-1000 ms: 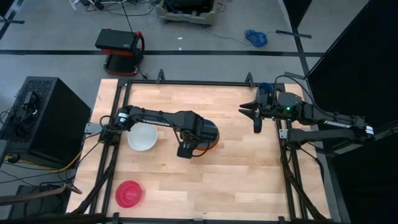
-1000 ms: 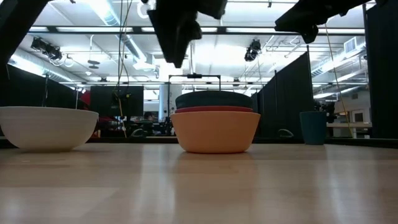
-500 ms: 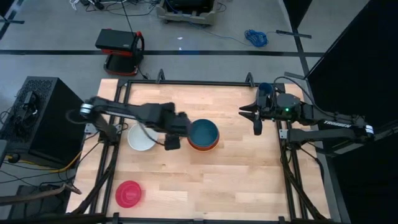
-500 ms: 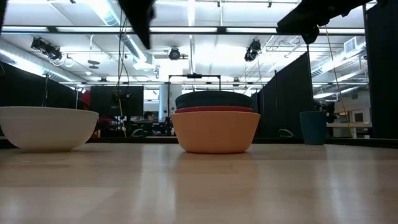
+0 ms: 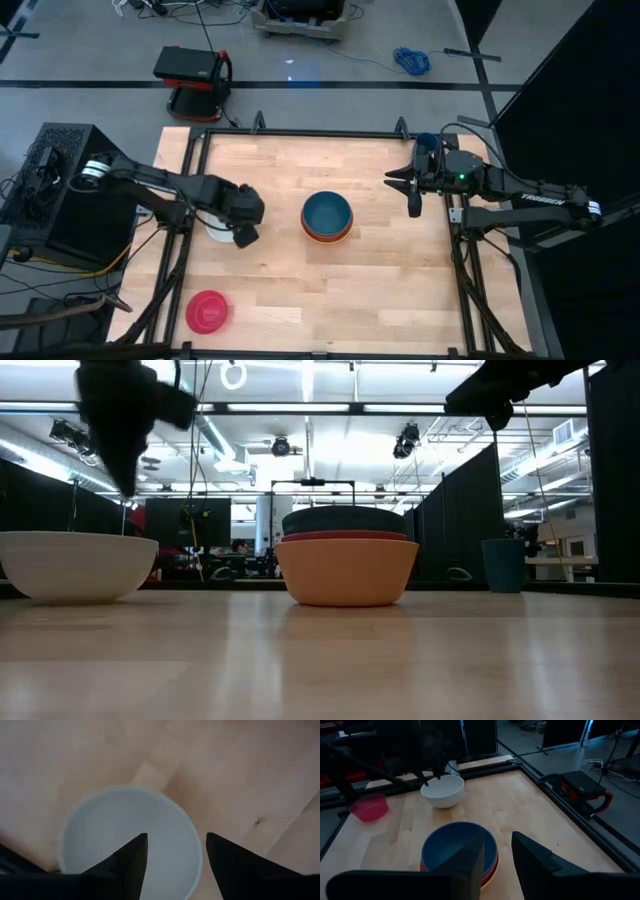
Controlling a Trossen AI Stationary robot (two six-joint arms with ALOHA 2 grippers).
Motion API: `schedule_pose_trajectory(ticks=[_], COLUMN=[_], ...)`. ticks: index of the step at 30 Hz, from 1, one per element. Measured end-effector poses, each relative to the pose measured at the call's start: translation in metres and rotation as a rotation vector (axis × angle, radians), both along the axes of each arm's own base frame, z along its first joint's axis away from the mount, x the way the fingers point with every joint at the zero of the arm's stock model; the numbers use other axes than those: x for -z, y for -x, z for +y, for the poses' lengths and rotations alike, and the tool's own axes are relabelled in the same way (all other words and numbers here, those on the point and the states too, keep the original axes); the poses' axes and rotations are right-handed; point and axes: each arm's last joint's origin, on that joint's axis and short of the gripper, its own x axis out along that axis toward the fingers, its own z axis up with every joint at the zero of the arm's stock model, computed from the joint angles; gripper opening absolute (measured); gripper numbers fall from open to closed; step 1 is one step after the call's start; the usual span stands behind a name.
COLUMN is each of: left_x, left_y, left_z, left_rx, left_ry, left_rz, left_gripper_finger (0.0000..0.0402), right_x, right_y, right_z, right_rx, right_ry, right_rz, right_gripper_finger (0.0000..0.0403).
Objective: Nest bowls inside each other
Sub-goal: Stack the white bowl on top of the blue bowl
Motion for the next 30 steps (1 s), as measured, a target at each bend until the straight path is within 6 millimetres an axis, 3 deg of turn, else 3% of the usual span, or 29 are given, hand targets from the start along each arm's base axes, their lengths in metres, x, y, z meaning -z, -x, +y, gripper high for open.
schedule_pose_trajectory(ticks=[4,13,28,30], left_x=[0.017,0.034,0.059,0.059], left_y=[0.002,0.001,0.010,0.009], left_z=[-0.001,-0.003,-0.002,-0.003], left_rx=[0.001,-0.005,-0.051,-0.036], left_ry=[0.051,0.096,0.125,0.151], left_rz=[0.013,-0.014,0.038,0.027], left_gripper_finger=[0.0198,0.0249,0.0185,0.0118], right_x=[0.000,0.000,0.001,0.001], right_y=[0.000,0.000,0.000,0.000], right_z=[0.000,0.000,0.000,0.000], right_rx=[0.000,0.000,0.001,0.002], right_ry=[-0.001,-0.001,-0.003,-0.007], right_rz=[0.000,0.002,0.007,0.006], right_gripper_finger=[0.0087,0.0087,0.0087,0.0087])
